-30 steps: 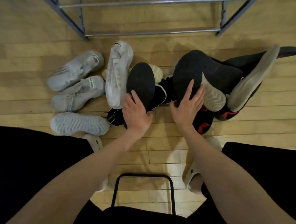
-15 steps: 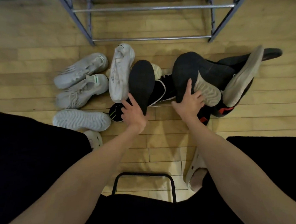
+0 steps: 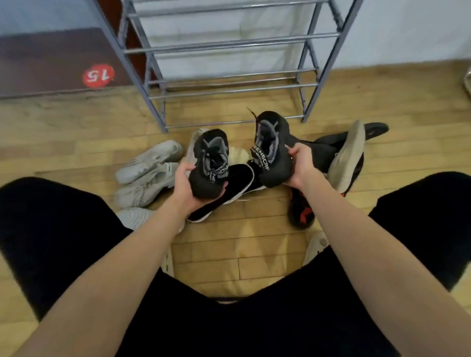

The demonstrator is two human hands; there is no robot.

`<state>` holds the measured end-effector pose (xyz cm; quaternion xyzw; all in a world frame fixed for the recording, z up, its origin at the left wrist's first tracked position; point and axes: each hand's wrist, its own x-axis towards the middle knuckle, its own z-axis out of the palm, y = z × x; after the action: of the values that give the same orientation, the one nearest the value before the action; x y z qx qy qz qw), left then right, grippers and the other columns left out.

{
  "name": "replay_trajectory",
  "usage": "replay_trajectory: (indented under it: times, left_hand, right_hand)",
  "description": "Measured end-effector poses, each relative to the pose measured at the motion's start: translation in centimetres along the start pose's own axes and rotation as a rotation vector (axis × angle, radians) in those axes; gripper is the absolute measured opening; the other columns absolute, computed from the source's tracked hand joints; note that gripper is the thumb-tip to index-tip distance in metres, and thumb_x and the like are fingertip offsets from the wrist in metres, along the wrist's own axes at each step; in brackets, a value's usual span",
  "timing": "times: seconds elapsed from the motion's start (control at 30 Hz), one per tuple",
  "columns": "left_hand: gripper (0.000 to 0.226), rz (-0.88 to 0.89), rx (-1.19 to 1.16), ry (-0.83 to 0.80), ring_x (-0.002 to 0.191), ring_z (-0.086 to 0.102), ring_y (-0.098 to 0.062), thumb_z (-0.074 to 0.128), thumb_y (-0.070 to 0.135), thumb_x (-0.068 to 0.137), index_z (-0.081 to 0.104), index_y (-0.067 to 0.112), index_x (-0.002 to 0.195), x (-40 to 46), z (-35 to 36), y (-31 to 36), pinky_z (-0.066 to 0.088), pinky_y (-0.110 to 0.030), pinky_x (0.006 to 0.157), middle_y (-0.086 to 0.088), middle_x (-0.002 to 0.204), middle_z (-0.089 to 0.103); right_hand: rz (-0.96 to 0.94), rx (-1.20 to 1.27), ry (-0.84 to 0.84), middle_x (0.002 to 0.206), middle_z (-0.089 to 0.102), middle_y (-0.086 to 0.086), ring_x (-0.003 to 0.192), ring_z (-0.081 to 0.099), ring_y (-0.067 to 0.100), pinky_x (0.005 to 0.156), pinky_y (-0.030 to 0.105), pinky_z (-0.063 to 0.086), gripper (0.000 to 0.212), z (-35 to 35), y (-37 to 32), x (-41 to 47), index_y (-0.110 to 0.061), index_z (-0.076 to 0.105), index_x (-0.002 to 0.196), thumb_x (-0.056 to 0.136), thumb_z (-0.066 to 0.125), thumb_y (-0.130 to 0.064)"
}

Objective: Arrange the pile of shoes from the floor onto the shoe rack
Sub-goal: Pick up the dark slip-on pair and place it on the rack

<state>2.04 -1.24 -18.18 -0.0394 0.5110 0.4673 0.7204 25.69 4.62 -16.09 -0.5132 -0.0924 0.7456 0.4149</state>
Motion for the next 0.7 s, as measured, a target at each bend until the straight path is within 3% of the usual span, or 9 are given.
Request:
replay_trajectory:
  times: [0.13, 0.23, 0.33, 0.47, 0.57, 0.63, 0.7]
  left_hand:
    - [0.058, 0.128, -0.057, -0.089, 0.108, 0.054, -0.036, 0.047, 0.021, 0.062, 0.058, 0.007, 0.117, -2.6, 0.0, 0.4, 0.04, -0.047, 0.104, -0.017, 0.126, 0.055]
    - [0.052, 0.155, -0.091, -0.059, 0.115, 0.049, -0.037, 0.041, 0.023, 0.069, 0.058, 0.006, 0.115, -3.5, -0.1, 1.6, 0.034, -0.051, 0.107, -0.018, 0.13, 0.053]
    - [0.048, 0.143, -0.054, -0.04, 0.106, 0.05, -0.037, 0.037, 0.032, 0.075, 0.059, 0.006, 0.109, -3.9, 0.2, 2.6, 0.038, -0.05, 0.1, -0.019, 0.121, 0.056]
    - [0.05, 0.173, 0.051, 0.032, 0.093, 0.059, -0.037, 0.044, 0.038, 0.07, 0.065, 0.004, 0.099, -3.7, 0.6, 3.4, 0.045, -0.051, 0.093, -0.022, 0.109, 0.064]
    - [0.054, 0.134, 0.148, 0.058, 0.093, 0.06, -0.035, 0.051, 0.042, 0.072, 0.064, 0.006, 0.111, -3.0, 0.4, 4.0, 0.047, -0.047, 0.091, -0.018, 0.108, 0.065]
    - [0.043, 0.126, 0.223, 0.088, 0.09, 0.062, -0.032, 0.055, 0.034, 0.077, 0.062, 0.008, 0.111, -1.9, 0.2, 4.9, 0.052, -0.043, 0.085, -0.015, 0.104, 0.066]
    - [0.026, 0.128, 0.302, 0.147, 0.088, 0.064, -0.028, 0.056, 0.026, 0.081, 0.061, 0.011, 0.102, -0.4, 0.2, 6.2, 0.055, -0.039, 0.074, -0.011, 0.098, 0.067]
  right_hand:
    - [-0.071, -0.017, -0.044, 0.106, 0.059, 0.016, 0.097, 0.055, 0.032, 0.099, 0.045, 0.044, 0.028, 1.1, 0.4, -1.7, -0.007, 0.057, 0.093, 0.08, 0.036, -0.021]
    - [-0.079, -0.13, -0.088, 0.101, 0.072, 0.013, 0.088, 0.068, 0.028, 0.086, 0.04, 0.054, 0.04, 2.5, 0.7, -2.3, -0.01, 0.068, 0.105, 0.087, 0.05, -0.041]
    - [-0.06, -0.262, -0.14, 0.103, 0.073, 0.011, 0.092, 0.069, 0.026, 0.09, 0.039, 0.054, 0.038, 3.9, 1.3, -2.7, -0.009, 0.067, 0.115, 0.085, 0.064, -0.032]
    - [-0.012, -0.369, -0.013, 0.107, 0.07, 0.011, 0.098, 0.065, 0.026, 0.096, 0.04, 0.051, 0.029, 4.9, 2.0, -2.3, -0.01, 0.065, 0.113, 0.085, 0.061, -0.018]
    - [0.011, -0.413, 0.064, 0.091, 0.065, 0.007, 0.084, 0.062, 0.021, 0.078, 0.035, 0.053, 0.017, 5.4, 2.0, -1.5, -0.011, 0.059, 0.102, 0.085, 0.057, -0.013]
    - [0.007, -0.413, 0.115, 0.083, 0.062, 0.006, 0.076, 0.061, 0.019, 0.068, 0.033, 0.053, 0.004, 5.4, 1.9, -0.2, -0.012, 0.056, 0.09, 0.085, 0.056, -0.013]
    - [-0.019, -0.386, 0.159, 0.08, 0.062, 0.006, 0.074, 0.062, 0.019, 0.07, 0.035, 0.055, 0.005, 5.7, 1.9, 1.5, -0.014, 0.053, 0.084, 0.086, 0.058, -0.012]
